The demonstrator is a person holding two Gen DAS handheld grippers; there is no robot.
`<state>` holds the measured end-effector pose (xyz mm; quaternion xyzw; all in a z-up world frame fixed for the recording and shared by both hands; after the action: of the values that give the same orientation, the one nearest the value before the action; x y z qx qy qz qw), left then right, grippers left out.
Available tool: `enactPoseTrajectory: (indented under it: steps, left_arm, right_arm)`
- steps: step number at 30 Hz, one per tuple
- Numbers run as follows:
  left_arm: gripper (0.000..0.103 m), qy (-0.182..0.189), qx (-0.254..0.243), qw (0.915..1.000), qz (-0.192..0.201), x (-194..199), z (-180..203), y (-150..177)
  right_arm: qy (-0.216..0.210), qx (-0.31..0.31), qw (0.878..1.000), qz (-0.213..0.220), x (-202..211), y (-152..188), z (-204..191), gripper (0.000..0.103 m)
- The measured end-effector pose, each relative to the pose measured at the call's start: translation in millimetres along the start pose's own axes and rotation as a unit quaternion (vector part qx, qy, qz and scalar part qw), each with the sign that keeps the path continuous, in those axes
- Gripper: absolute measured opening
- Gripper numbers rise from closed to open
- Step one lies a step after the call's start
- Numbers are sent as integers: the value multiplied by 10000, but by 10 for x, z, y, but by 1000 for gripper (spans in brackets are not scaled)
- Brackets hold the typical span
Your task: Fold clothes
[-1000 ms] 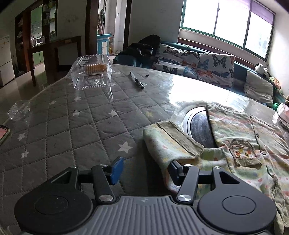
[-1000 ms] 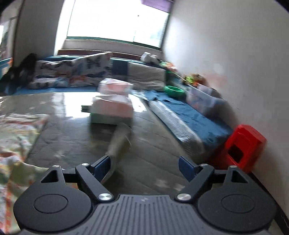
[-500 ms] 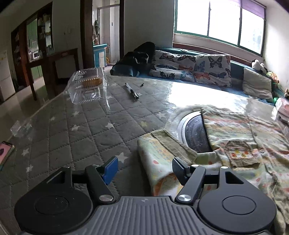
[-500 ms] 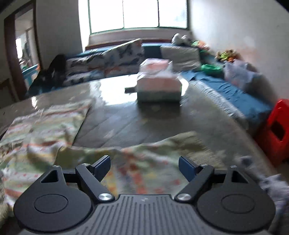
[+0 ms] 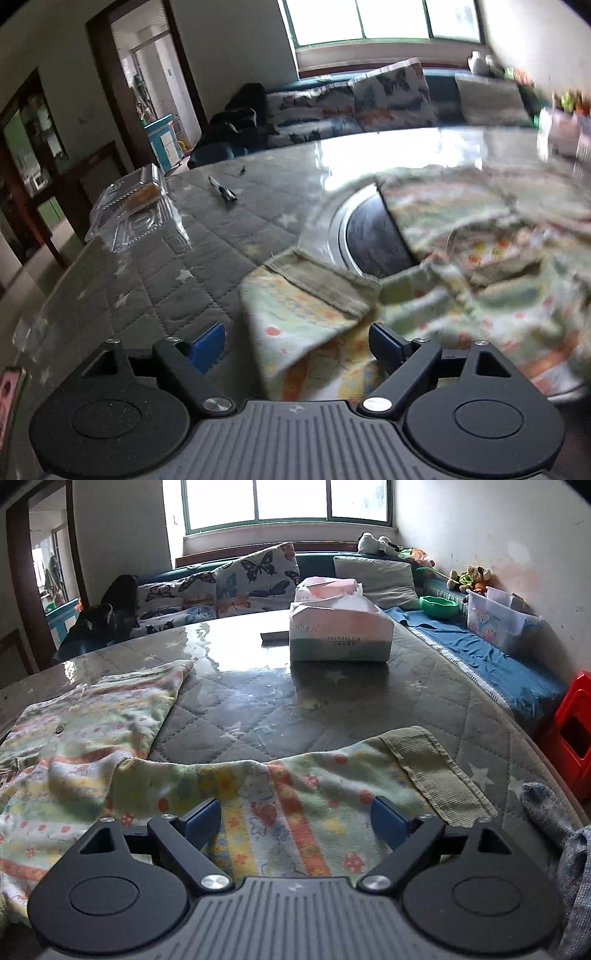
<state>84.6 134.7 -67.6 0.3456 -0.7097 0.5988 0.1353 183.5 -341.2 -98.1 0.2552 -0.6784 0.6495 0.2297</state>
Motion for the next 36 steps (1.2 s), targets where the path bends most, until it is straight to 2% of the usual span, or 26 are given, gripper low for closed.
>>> enactPoseTrajectory:
  steps: [4, 8, 11, 14, 17, 21, 24, 29, 33, 36]
  left_arm:
    - [90, -210, -28, 9997, 73, -105, -76, 2]
    - [90, -697, 368, 9968, 93, -170, -415, -5]
    - [92, -1198, 913, 9885, 132, -186, -788, 34]
    - [92, -1688, 1399, 9756, 77, -193, -1150, 129]
    - [92, -1957, 1645, 9667, -82, -192, -1380, 266]
    - [96, -1927, 1913, 9623, -136, -89, -1517, 351]
    - [100, -1713, 1798, 9687, -16, -79, -1365, 253]
    - [102, -1407, 1423, 9797, 104, -193, -1066, 79]
    - [102, -1400, 1123, 9838, -21, -370, -948, 83]
    - [103, -1466, 1091, 9832, -29, -434, -985, 133]
  right_arm:
    - [-17, -20, 10000, -5, -20, -5, -10, 92]
    - [-8, 20, 10000, -19, -34, -5, -24, 94]
    - [-1, 30, 10000, -16, -41, -5, -28, 95]
    - [4, 39, 10000, -15, -43, -4, -30, 96]
    - [9, 43, 10000, -16, -50, -6, -33, 96]
    - [21, 40, 10000, -15, -60, -8, -43, 97]
    - [37, 51, 10000, -15, -73, -9, -56, 99]
    - [33, 43, 10000, 13, -75, -5, -55, 100]
    - [61, 56, 10000, -3, -69, -6, -27, 100]
    - [101, 40, 9999, -33, -57, -7, 11, 99]
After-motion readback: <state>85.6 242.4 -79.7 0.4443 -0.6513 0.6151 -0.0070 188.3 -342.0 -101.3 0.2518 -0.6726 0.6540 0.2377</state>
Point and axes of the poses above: each gripper's, at about its wrist camera, not at the fingertips, and x roughly against the way its jaws point, z to its right, y to its underside, the point moved 9 cm from there along -x, roughly the way its jaws point, and after that the axes turned 3 degrees about z, right-handed, at the moved point
